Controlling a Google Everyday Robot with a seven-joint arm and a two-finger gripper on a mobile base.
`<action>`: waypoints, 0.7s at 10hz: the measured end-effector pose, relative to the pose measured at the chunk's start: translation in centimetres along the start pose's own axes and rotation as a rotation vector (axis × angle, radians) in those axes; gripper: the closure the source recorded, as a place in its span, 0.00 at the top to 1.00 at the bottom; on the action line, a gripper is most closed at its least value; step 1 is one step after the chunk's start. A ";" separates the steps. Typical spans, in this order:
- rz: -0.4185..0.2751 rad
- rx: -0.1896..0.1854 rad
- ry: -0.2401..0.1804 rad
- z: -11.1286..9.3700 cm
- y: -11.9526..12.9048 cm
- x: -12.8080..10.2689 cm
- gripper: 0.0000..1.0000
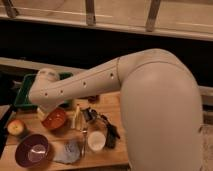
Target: Place apple in purple bowl
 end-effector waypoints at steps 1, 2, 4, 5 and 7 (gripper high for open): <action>-0.010 -0.007 -0.016 0.0 2.1 -0.3 0.75; -0.015 -0.011 -0.025 0.0 3.2 -0.3 0.75; -0.016 -0.011 -0.026 0.0 3.4 -0.3 0.75; -0.015 -0.013 -0.026 -0.1 3.3 -0.3 0.75; -0.045 -0.051 -0.009 0.9 4.2 -0.6 0.75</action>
